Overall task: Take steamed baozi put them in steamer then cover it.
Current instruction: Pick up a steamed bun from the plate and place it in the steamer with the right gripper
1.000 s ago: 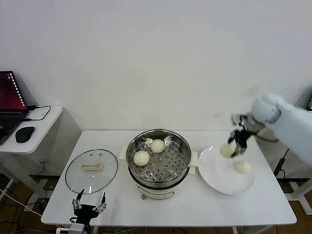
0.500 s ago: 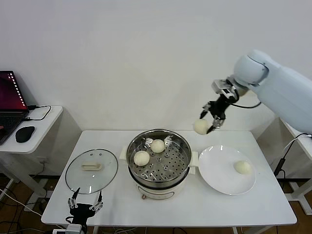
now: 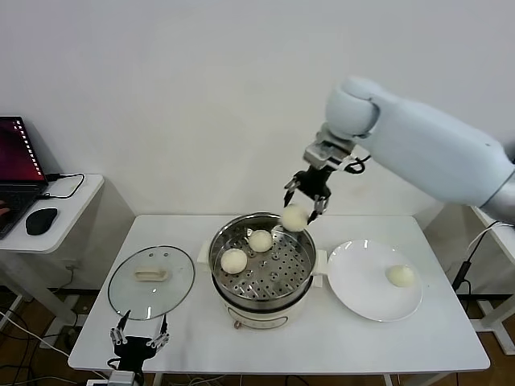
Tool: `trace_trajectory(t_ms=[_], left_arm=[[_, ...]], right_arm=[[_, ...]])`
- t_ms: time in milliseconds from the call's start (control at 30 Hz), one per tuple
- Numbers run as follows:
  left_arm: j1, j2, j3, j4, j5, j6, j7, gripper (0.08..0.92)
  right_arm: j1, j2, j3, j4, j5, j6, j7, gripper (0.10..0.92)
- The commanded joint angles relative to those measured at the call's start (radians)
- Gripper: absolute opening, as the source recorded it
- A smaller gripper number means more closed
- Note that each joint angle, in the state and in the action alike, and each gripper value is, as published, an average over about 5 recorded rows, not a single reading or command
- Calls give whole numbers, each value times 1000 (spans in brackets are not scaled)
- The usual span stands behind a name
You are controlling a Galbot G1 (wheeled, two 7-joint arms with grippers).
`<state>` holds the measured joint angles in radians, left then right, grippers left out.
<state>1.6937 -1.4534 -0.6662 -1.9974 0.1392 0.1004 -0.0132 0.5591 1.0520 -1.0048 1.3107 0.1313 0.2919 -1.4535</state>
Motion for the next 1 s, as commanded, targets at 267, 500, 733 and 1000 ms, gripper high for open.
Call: trace_trajectory(t_ms=[267,500,733,1000], left_arm=[[-1,-1,-8,1,-5,-1,0,823],[2,-2,-2,-1,-14,0,2,823],[3,0,-5,-5,-17,0,3,823],[1,0,0,-7,-15,1,5,823]], right_arm=[[-144,97,-12,152,-253,171,45,643],[-194,124,-13,148,-303,176,54,645],[-226,124,-30,171,-317,169,62,645],[-262,133,-35,158,-326,159,68,645]])
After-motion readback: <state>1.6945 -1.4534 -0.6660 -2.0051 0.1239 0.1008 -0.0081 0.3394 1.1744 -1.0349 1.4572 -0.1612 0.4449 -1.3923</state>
